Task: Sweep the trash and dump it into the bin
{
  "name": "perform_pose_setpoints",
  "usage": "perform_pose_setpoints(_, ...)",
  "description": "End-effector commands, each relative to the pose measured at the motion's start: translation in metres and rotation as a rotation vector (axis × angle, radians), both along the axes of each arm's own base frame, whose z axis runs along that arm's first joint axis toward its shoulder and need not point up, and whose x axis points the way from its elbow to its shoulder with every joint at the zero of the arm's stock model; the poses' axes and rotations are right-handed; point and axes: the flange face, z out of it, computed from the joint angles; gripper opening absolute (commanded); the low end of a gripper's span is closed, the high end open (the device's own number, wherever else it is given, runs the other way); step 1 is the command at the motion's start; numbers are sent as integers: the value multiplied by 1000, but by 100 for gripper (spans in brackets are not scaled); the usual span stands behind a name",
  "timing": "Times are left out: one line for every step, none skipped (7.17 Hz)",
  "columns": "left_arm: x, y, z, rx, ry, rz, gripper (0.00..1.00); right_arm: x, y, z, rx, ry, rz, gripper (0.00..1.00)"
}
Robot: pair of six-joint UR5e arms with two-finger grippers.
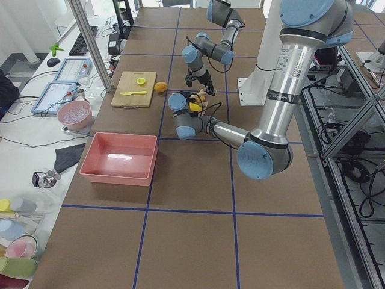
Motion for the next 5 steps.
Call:
perform_pose_setpoints(0,0,0,2,0,0,0,-9,-3,-23,-2,-9,4,0)
perform_pose_setpoints(-1,0,1,1,-1,-1,0,-13,-5,-24,-12,-2,15,0)
perform_pose_setpoints(-1,0,1,1,-1,-1,0,-19,-7,-29,-21,-17,34,0)
perform_pose_setpoints(-1,0,1,1,-1,-1,0,-23,-8,-39,-38,-27,33,0)
perform_pose_setpoints(-1,0,1,1,-1,-1,0,-24,-8,-48,-45,-30,31,0)
